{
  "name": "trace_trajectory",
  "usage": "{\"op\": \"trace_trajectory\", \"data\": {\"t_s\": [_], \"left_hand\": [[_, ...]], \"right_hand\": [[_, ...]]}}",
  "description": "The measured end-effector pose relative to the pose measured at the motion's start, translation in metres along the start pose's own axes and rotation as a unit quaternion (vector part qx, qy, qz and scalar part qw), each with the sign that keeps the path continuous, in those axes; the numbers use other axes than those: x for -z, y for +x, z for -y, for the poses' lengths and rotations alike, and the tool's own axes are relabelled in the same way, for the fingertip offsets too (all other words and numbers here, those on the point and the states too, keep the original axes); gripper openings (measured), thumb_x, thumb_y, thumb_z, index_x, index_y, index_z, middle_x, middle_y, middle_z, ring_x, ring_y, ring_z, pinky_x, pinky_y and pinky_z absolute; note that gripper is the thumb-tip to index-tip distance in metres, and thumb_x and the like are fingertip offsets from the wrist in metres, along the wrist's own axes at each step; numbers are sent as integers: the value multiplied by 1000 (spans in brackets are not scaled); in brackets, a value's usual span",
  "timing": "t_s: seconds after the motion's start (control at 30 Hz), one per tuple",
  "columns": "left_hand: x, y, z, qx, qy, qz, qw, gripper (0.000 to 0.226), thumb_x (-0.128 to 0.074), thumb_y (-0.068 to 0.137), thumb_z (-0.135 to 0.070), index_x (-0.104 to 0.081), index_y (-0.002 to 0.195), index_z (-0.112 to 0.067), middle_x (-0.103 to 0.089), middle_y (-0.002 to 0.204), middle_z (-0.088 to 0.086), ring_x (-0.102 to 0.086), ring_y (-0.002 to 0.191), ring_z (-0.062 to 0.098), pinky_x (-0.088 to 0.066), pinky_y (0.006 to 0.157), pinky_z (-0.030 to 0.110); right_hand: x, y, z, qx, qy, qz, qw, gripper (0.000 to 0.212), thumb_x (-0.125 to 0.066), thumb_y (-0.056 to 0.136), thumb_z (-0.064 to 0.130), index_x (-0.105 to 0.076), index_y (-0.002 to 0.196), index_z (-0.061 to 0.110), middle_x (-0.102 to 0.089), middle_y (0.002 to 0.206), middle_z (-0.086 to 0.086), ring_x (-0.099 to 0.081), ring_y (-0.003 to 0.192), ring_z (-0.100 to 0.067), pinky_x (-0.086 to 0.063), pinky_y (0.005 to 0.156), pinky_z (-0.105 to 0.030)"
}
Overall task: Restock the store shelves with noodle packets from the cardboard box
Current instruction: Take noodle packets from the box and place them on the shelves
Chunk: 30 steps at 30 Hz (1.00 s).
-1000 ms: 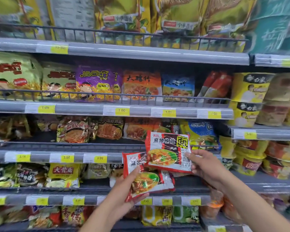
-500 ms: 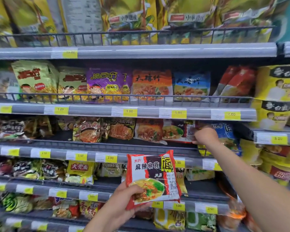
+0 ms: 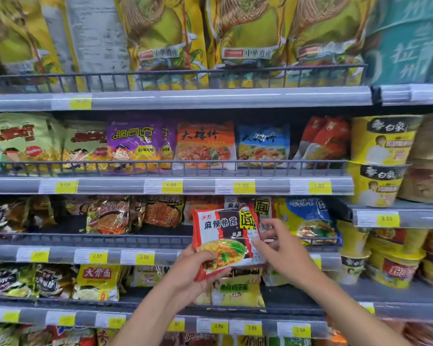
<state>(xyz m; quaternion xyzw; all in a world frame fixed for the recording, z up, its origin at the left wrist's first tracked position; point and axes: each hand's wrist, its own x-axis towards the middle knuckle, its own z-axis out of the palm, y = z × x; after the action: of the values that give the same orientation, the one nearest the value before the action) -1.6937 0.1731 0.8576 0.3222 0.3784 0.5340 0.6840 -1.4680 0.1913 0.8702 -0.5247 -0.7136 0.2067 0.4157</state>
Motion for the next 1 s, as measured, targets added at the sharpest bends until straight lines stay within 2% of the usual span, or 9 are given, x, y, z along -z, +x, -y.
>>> {"op": "trace_trajectory", "data": {"t_s": [0.17,0.27,0.37,0.43,0.5,0.57,0.63,0.8,1.0], "left_hand": [[-21,26,-5,-37,24,-11,999,31,-58,95,8,-59,124,-3,-73,113,22,-72,102,34,-64,69,36],[-28,33,-7,-84,185,-30,979,24,-64,97,-10,-62,121,-11,-72,116,14,-73,97,23,-63,77,39],[-34,39,-10,-192,454,-93,865,54,-71,92,-39,-49,139,-25,-66,125,-8,-65,113,17,-55,86,32],[-41,43,-13,-228,502,-128,824,81,-72,88,-49,-27,151,-25,-59,129,-5,-60,119,20,-50,88,33],[-46,45,-11,-275,538,-147,783,71,-69,91,-48,-25,143,-31,-57,114,-10,-63,101,17,-50,80,32],[-47,50,-6,-339,613,-149,698,43,-61,96,-47,-32,127,-40,-58,99,-20,-64,86,11,-53,80,36],[-43,55,-2,-358,664,-139,641,16,-52,99,-46,-41,111,-44,-62,95,-20,-62,90,8,-50,88,41],[-32,70,4,-305,723,-120,609,25,-38,102,-49,-54,121,-45,-59,121,-24,-52,117,7,-35,108,43],[-30,76,6,-269,759,-120,581,40,-30,102,-54,-51,135,-47,-47,147,-18,-42,136,10,-21,118,52]], "right_hand": [[-4,-15,-27,118,-52,-59,990,49,-74,86,40,-45,126,41,-27,144,21,-45,125,7,-48,94,-13],[2,-13,-33,156,-112,-71,979,34,-74,89,31,-53,111,46,-20,142,33,-32,124,22,-35,90,1],[7,-5,-37,151,-114,-96,977,30,-72,90,23,-59,110,42,-28,142,25,-46,119,9,-47,90,-11],[8,2,-37,140,-132,-114,975,28,-72,90,23,-60,111,37,-31,141,19,-56,105,-1,-51,85,-17],[7,9,-37,114,-160,-126,972,26,-72,90,24,-59,110,35,-32,138,16,-59,92,-7,-50,79,-19],[6,17,-37,86,-184,-134,970,25,-71,91,25,-58,110,33,-32,135,13,-59,82,-9,-49,72,-19],[5,23,-41,73,-208,-135,966,25,-69,92,25,-58,113,32,-33,136,8,-58,72,-8,-44,66,-17],[5,31,-50,55,-255,-97,960,33,-53,101,34,-57,133,30,-36,138,6,-61,84,-10,-46,69,-18],[2,34,-58,43,-362,-94,927,43,-35,99,56,-59,131,41,-53,130,9,-57,117,-19,-41,102,-41]]}}
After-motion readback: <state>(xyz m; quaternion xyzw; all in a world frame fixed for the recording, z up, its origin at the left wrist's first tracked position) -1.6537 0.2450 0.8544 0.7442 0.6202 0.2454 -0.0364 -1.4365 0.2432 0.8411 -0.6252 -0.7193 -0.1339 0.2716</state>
